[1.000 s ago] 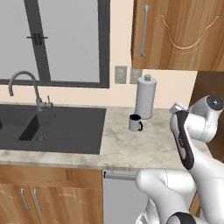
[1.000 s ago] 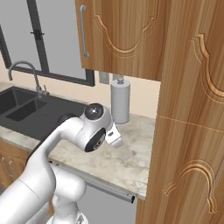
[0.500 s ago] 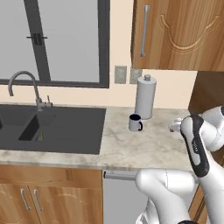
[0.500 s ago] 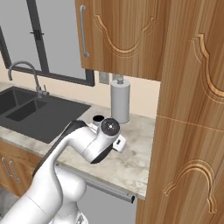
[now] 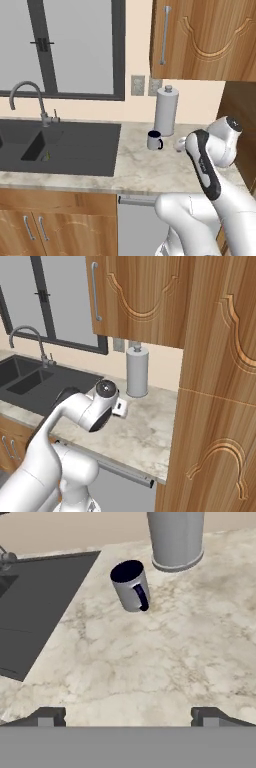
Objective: Clear the mugs and bowl far away from the sink.
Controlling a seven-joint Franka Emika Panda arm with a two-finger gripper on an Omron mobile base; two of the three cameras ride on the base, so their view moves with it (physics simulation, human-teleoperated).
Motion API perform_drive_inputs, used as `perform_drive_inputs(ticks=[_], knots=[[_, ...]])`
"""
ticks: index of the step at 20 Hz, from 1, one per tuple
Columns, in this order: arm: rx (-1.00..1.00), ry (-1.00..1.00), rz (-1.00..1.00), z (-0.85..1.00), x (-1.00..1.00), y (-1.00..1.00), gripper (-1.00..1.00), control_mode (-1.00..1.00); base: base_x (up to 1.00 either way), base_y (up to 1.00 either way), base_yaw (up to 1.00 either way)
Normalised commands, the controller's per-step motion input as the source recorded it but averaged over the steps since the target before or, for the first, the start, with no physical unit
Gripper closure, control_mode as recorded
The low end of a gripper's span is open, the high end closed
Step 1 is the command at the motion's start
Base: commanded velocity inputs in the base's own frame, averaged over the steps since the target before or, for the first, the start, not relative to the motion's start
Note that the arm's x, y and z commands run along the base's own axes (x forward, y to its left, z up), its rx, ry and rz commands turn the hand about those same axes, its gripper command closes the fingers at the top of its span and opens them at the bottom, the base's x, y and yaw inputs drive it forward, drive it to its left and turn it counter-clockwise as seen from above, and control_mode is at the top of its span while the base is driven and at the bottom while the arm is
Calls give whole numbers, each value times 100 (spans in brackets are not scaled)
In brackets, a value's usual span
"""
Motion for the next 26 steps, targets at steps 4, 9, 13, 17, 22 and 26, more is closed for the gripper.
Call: perform_drive_inputs(ticks=[4,9,13,17,22,26], knots=[[-9,10,0,0,55,21,-100,-100,0,0,0],[-1,19,1,0,58,-1,-100,-100,0,0,0],[0,18,5,0,50,-10,-100,-100,0,0,0],[0,13,20,-1,27,-12,-100,-100,0,0,0],[-1,1,36,-17,0,-6,-100,-100,0,0,0],[-6,0,35,-25,-3,0,-100,-100,0,0,0]])
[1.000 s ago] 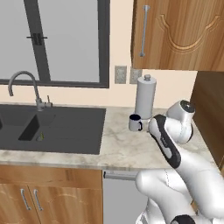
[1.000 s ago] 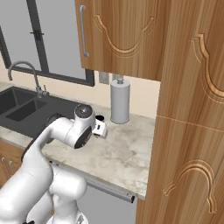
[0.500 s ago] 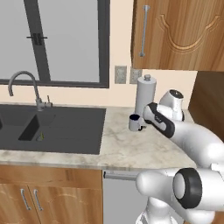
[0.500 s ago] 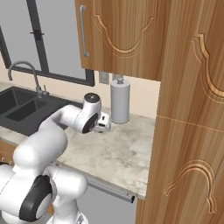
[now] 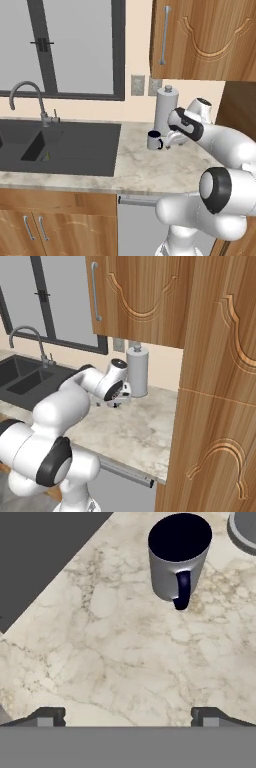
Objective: Clear the mugs and bowl far away from the sink.
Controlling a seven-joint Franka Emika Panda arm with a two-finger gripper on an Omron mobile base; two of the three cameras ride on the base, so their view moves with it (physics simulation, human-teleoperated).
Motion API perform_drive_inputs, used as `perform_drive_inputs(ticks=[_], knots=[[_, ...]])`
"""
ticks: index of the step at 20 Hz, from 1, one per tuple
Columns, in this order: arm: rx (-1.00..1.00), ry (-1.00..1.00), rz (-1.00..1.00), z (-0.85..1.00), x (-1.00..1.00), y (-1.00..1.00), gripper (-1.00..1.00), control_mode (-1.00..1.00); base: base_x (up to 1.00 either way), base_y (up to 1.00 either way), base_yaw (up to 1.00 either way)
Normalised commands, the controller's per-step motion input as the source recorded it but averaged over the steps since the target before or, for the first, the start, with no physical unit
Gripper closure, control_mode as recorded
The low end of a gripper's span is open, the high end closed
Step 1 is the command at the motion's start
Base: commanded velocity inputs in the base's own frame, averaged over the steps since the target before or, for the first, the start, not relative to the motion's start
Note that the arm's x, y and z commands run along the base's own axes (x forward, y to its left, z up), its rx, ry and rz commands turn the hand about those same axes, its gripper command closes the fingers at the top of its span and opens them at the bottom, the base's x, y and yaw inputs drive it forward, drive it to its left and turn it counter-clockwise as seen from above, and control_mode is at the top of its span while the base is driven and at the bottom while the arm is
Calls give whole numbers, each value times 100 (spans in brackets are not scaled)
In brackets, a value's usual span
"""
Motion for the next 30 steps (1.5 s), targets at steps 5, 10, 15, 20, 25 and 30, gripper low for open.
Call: perform_drive_inputs(ticks=[5,10,15,20,25,30], knots=[[-3,0,5,-3,-1,2,-100,-100,0,0,0],[0,0,0,0,12,0,-100,-100,0,0,0],[-1,0,0,-4,19,0,-100,-100,0,0,0],[-3,0,0,-12,24,0,-100,-100,0,0,0],[-5,0,0,-16,26,0,-100,-100,0,0,0],[-4,0,0,-16,15,4,-100,-100,0,0,0]])
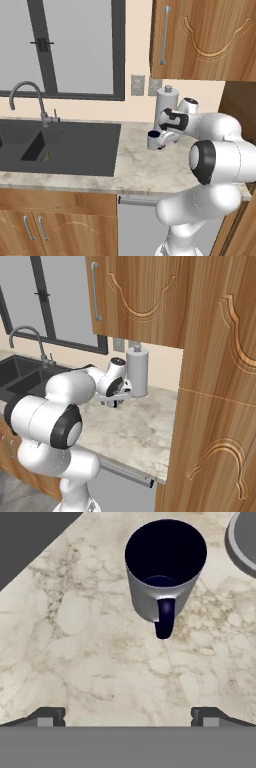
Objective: Clear the mugs and bowl far away from the sink.
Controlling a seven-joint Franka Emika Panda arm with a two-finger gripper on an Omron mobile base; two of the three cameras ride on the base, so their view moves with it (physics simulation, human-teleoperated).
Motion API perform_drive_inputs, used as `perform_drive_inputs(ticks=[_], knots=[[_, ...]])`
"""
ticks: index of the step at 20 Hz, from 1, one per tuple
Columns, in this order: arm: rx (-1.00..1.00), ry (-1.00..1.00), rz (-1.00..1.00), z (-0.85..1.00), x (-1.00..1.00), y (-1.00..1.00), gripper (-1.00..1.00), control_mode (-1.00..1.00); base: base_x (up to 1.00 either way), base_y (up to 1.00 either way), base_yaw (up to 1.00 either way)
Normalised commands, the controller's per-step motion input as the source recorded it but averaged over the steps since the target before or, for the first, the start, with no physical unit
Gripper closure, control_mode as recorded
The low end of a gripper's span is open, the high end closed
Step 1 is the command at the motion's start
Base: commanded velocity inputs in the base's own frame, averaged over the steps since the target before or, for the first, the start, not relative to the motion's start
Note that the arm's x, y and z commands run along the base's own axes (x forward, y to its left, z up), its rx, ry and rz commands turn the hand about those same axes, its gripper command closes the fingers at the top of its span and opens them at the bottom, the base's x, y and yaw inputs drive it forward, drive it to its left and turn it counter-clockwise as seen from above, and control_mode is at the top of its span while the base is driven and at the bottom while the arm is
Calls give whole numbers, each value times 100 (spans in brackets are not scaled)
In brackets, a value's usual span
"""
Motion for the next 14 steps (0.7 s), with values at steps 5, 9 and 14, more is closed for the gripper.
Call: perform_drive_inputs(ticks=[5,9,14], knots=[[-2,0,0,-17,12,18,-100,-100,0,0,0],[0,0,0,-17,14,20,-100,-100,0,0,0],[-1,0,0,-20,12,9,-100,-100,0,0,0]])
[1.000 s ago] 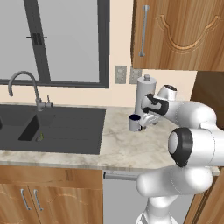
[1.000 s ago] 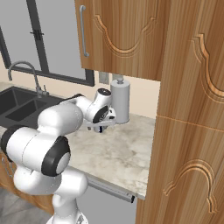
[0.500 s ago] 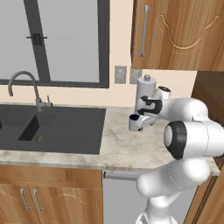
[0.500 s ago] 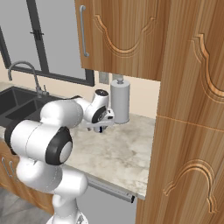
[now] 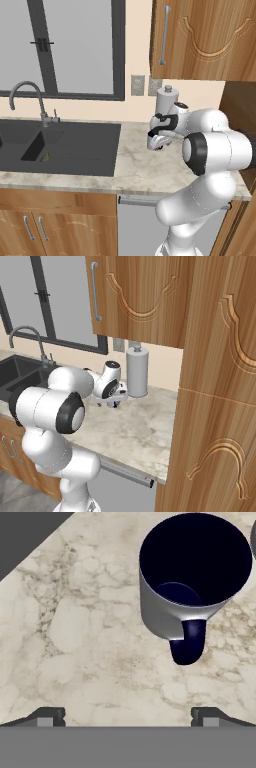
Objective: Clear the mugs and bowl far away from the sink.
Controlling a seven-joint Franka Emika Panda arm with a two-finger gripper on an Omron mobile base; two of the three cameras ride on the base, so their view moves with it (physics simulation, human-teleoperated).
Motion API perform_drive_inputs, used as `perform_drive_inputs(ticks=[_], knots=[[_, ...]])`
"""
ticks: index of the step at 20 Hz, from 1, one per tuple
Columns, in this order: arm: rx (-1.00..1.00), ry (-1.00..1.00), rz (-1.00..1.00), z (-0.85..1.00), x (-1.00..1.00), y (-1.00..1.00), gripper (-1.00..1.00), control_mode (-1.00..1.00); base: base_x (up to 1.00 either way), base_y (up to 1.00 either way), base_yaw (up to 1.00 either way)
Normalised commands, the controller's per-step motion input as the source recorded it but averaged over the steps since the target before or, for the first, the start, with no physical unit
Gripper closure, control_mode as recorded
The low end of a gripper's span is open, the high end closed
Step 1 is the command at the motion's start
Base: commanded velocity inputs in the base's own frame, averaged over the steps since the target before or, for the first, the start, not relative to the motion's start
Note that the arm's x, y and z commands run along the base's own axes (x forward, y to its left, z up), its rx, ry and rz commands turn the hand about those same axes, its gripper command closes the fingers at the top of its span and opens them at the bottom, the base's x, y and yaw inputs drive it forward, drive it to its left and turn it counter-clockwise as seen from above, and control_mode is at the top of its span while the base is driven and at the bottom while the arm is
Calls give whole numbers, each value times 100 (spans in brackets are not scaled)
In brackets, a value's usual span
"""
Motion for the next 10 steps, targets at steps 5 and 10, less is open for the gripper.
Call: perform_drive_inputs(ticks=[5,10], knots=[[0,-4,0,-12,23,-2,-100,-100,0,0,0],[0,-4,0,-12,31,-3,-100,-100,0,0,0]])
